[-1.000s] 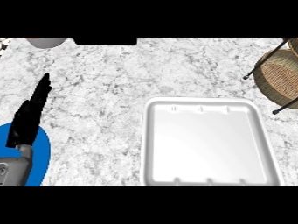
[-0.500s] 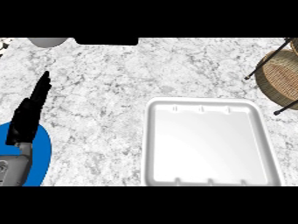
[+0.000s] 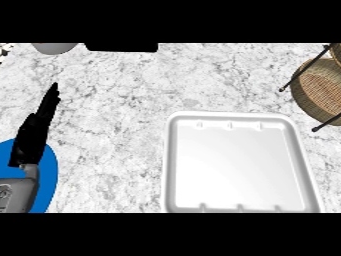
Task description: Pick the croissant from the tray and place it in the tiered basket
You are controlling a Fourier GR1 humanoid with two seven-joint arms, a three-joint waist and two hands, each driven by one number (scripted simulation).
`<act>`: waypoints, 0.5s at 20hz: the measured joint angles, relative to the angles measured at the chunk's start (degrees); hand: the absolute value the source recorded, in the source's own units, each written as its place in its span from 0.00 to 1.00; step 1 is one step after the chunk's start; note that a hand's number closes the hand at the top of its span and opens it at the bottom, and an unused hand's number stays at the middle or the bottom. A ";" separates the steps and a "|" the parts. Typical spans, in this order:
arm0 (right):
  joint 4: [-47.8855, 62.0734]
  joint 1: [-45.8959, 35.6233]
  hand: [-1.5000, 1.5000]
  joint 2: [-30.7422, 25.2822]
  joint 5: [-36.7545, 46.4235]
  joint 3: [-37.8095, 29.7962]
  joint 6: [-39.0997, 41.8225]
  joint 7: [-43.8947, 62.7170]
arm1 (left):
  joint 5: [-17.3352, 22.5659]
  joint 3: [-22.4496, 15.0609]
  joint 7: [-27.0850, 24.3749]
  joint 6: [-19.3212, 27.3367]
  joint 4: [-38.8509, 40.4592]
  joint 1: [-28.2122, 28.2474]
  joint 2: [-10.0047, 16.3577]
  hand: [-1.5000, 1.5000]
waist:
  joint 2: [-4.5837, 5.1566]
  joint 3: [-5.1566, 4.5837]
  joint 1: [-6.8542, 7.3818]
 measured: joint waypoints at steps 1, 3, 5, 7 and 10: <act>1.76 -0.52 1.00 0.20 0.35 0.12 -0.27 -0.77 | -0.10 0.02 -0.46 0.01 0.20 0.27 -0.13 0.50 | -0.03 -0.07 0.02; 5.49 -1.84 1.00 -0.23 0.57 0.16 0.65 -2.72 | -0.39 -0.23 0.33 -0.04 -0.60 0.09 -0.26 0.50 | -0.04 -0.12 0.17; 8.89 -2.83 0.00 -0.25 -0.93 -0.99 3.58 -2.09 | -0.25 -0.14 0.72 -0.21 -0.47 -0.40 -0.33 0.50 | -0.04 -0.20 0.22; 11.79 -3.13 0.00 -0.13 -1.06 -1.22 5.46 -0.92 | -0.29 0.14 0.70 -0.38 -0.84 -0.36 0.03 0.50 | -0.09 -0.12 0.12; 16.75 -3.60 0.00 -0.25 -1.06 -1.69 6.41 -2.87 | -0.69 0.04 0.56 -0.16 -0.47 -0.70 -0.46 0.50 | 0.03 0.01 0.09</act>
